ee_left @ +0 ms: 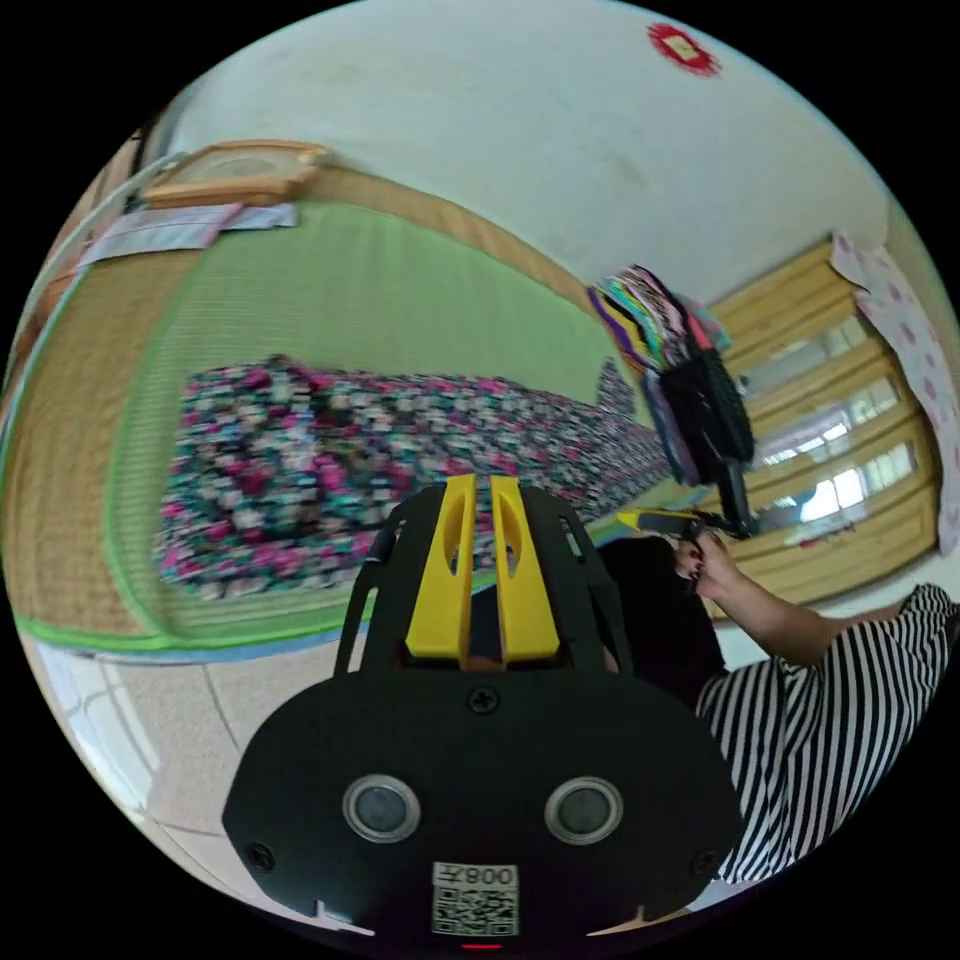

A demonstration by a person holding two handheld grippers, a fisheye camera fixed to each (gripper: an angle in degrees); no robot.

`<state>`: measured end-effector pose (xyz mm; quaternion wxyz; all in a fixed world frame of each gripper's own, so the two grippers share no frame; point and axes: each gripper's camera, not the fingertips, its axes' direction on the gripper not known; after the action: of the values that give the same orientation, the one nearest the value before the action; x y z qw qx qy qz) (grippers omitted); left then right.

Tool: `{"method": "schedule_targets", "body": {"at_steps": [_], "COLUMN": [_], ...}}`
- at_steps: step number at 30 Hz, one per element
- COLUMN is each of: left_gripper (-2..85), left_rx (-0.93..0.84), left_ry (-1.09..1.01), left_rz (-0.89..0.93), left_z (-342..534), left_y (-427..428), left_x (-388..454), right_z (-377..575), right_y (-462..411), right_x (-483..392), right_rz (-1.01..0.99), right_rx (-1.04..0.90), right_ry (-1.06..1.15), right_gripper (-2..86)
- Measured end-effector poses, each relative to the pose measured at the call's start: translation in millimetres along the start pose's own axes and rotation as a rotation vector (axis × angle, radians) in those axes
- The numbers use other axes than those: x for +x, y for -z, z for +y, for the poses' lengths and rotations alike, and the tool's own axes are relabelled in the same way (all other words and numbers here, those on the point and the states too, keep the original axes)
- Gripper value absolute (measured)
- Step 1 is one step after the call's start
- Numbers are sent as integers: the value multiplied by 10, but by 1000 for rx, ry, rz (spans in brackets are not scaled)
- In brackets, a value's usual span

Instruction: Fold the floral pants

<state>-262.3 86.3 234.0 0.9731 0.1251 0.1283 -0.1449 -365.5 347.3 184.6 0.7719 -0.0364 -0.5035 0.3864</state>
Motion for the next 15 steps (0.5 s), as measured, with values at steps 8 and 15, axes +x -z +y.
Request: {"method": "schedule_targets", "body": {"at_steps": [8,15], "left_gripper": [67,69], "left_rx": [-243,-358], "left_ry": [-208,-297], "left_rz": [113,-22], "left_z": [-716,-1228], "left_y": [-1419,-2275], "left_x": [753,1115], "right_z": [-566,-1332], "right_y": [741,780], "right_x": [1137,1764], "right_rz": [114,267], "right_rx": [126,97], "right_ry": [-106,-159], "right_gripper": [38,55]}}
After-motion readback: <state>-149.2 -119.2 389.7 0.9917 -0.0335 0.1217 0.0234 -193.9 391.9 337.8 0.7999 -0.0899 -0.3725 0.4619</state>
